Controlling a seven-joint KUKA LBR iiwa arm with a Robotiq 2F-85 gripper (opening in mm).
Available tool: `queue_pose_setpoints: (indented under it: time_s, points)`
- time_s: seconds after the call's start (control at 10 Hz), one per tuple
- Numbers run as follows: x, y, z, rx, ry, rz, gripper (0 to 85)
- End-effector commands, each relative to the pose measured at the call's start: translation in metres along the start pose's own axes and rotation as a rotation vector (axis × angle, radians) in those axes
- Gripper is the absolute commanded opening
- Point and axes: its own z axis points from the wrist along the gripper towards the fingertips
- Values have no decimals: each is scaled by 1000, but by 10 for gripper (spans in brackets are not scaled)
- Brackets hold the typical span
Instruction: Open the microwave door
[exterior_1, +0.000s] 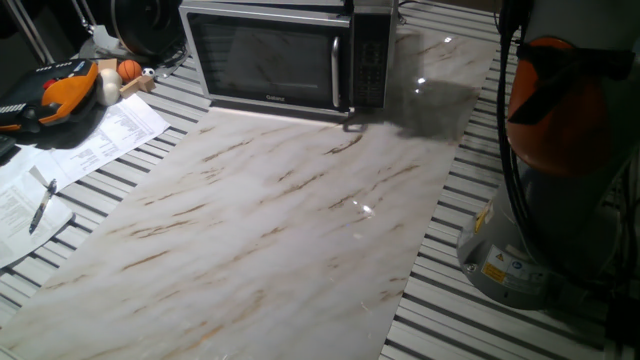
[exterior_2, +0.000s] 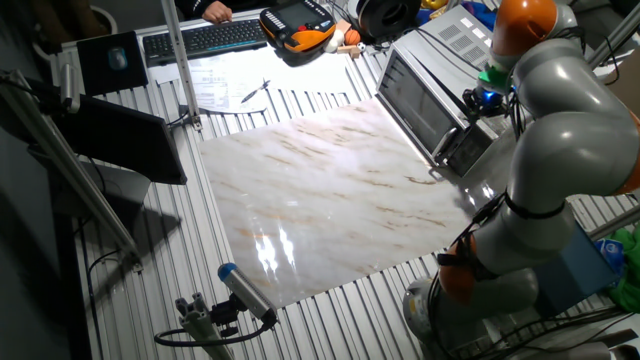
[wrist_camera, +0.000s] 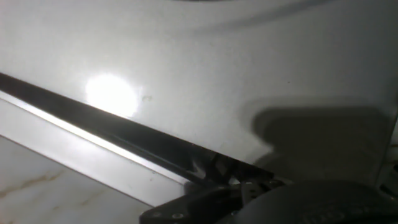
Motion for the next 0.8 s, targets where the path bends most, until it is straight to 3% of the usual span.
queue_pose_setpoints:
  time_s: [0.0, 0.3, 0.5, 0.7]
  points:
    - [1, 3, 1, -3, 6, 19, 0]
    - [17, 20, 2, -6, -4, 122, 0]
    - [28, 28, 5, -36, 37, 218, 0]
    - [39, 36, 11, -41, 31, 289, 0]
